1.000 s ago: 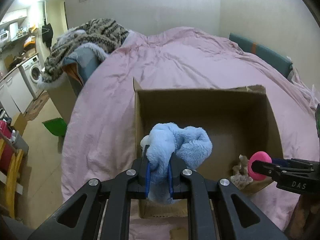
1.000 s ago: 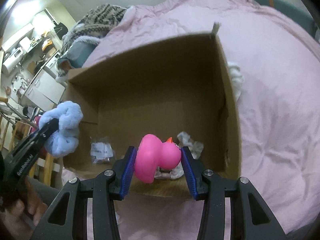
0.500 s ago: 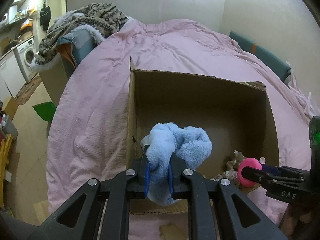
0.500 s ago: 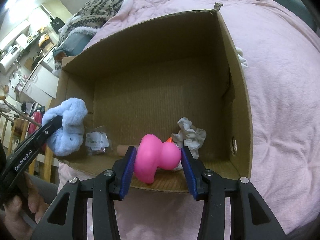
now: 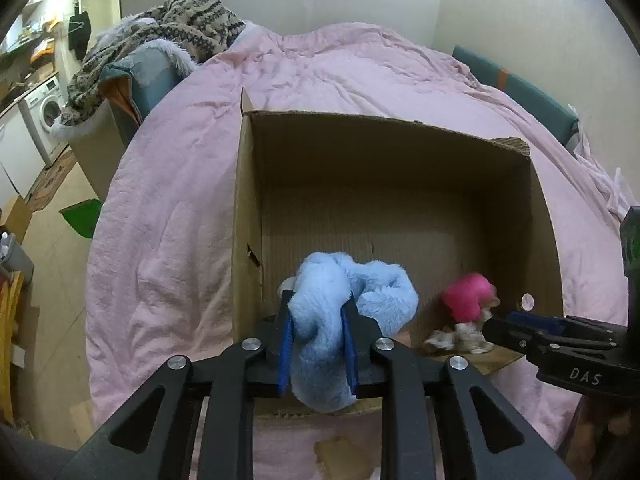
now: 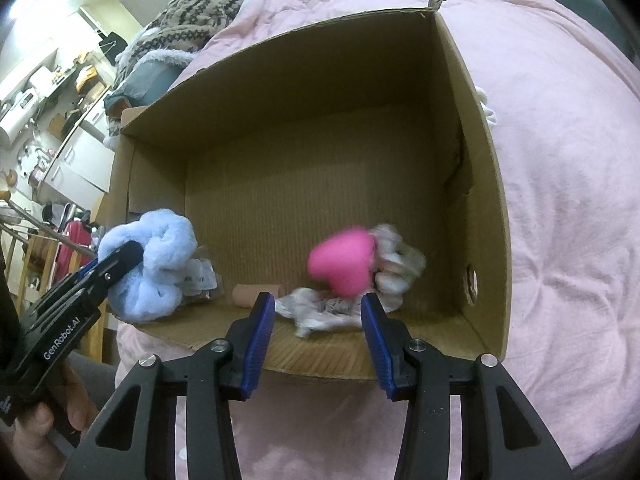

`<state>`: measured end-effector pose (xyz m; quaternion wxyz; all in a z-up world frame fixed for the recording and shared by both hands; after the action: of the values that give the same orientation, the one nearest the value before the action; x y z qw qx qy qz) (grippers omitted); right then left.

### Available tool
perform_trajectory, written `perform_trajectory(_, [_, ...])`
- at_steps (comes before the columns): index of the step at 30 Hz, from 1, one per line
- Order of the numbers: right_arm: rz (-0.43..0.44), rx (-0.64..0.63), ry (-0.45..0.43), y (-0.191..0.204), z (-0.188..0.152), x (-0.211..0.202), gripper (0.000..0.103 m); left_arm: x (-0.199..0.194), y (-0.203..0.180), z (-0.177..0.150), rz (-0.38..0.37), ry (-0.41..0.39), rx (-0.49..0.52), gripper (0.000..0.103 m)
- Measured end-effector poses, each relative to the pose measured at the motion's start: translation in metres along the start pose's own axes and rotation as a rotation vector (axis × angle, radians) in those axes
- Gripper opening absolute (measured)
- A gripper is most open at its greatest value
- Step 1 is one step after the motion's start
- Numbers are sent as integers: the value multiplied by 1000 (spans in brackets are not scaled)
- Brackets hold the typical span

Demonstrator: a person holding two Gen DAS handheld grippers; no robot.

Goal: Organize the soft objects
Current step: 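Carry the scrunchie and duck into the box and open both tools, then withdraw both tools from the box toward the white item on the bed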

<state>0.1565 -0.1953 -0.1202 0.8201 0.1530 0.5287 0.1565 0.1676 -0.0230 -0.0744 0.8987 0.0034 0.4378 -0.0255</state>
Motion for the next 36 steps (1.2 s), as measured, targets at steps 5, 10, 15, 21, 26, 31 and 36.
perform_trajectory(5, [11,10,-6,0,2,0,48,-2,-2,0,3,-4,5,37])
perform_trajectory(10, [57,56,-45,-2,8,-7,76,-20,-1,8,-7,-91,-11,75])
perform_trajectory(15, [68,85,-87,-8,13,-15,77,-22,4,9,13,-87,-25,76])
perform_trajectory(21, [70,94,-77,-9,13,-14,77,-25,9,10,11,-87,-49,76])
perform_trajectory(26, [63,84,-81,-8,11,-16,77,-27,9,10,11,-89,-44,76])
perform_trajectory(31, [64,86,-84,-8,7,-20,77,-35,10,8,17,-99,-31,76])
perform_trajectory(36, [67,77,-87,-5,2,-27,77,-47,12,4,34,-115,-23,76])
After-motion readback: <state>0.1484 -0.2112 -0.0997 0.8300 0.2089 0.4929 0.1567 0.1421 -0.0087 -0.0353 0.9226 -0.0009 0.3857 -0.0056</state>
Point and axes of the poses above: each gripper's, at about its wrist camera, not at the fingertips, and x roughly the way its jaws point, y to its left, z to its top, the point moved 5 cm from there along x, roughly the way its jaws point, and after that the axes turned 3 degrees about z, right-handed, at the moved point
